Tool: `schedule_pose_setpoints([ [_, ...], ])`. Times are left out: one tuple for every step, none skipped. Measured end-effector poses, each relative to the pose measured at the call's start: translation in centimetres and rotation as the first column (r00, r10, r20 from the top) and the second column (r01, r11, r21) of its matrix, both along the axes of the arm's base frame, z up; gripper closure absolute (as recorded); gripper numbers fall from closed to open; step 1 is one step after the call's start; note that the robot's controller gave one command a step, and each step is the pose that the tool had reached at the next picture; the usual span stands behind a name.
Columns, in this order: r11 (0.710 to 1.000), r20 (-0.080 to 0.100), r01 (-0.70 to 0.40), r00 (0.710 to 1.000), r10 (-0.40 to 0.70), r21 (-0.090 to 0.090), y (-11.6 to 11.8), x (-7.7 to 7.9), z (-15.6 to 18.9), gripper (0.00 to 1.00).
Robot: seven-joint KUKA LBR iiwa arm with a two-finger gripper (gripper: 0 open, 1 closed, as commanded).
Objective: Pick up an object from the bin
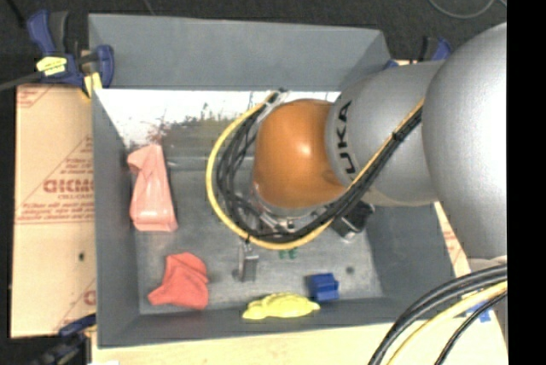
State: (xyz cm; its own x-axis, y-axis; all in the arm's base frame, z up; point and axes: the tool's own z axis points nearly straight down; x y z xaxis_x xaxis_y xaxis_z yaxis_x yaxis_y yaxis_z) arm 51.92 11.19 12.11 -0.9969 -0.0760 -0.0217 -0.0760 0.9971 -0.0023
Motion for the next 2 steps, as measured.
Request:
schedule_pose_setpoints([
  [0.997, -0.021, -0.073, 0.997, 0.073, 0.003, 3.95, -2.56, -3.36, 0.00],
  [0.998, -0.005, 0.056, 0.998, -0.056, 0.005, 3.73, -2.07, -4.35, 0.00],
])
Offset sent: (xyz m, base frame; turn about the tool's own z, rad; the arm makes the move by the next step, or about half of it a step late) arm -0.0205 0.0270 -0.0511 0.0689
